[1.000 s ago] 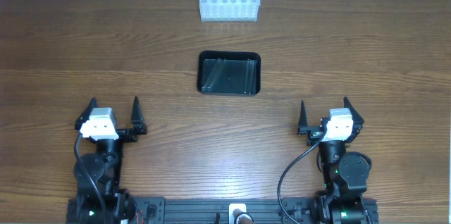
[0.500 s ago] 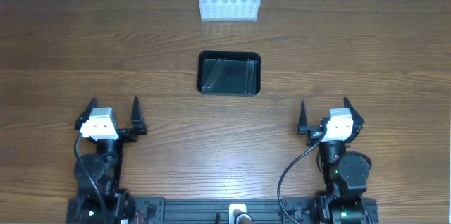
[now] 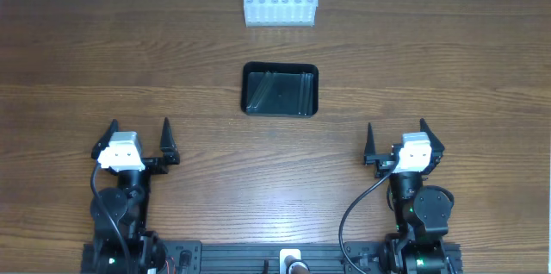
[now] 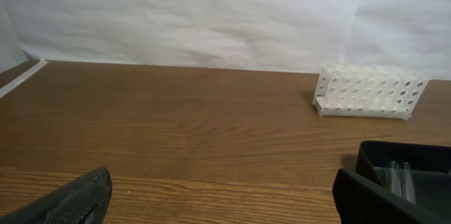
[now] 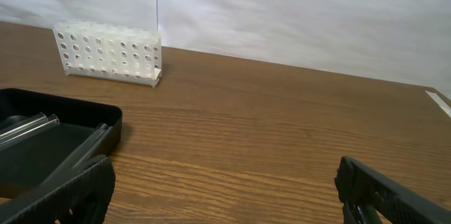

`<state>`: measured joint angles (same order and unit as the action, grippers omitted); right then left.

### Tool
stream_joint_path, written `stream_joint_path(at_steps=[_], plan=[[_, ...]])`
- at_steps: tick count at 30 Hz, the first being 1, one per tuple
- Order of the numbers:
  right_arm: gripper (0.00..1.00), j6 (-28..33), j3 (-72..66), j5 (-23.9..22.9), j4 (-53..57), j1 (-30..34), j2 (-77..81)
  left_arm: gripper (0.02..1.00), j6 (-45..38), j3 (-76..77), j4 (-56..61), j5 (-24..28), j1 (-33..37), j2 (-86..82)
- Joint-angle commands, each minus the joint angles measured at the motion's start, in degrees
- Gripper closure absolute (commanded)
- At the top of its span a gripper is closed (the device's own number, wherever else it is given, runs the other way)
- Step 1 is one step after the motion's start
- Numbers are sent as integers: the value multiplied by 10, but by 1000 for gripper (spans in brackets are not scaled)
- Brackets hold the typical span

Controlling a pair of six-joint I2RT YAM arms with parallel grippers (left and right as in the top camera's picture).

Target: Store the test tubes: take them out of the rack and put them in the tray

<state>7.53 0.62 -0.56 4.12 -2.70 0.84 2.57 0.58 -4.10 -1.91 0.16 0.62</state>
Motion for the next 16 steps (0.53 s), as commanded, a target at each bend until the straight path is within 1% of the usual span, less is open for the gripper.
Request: stream_joint_path(at_steps=[1,16], plan=[[9,-2,-3,-5,2,4,-6,18,-7,-2,0,6,4,-4],[7,-2,-3,-5,2,4,-6,20,-7,-2,0,6,4,-4]])
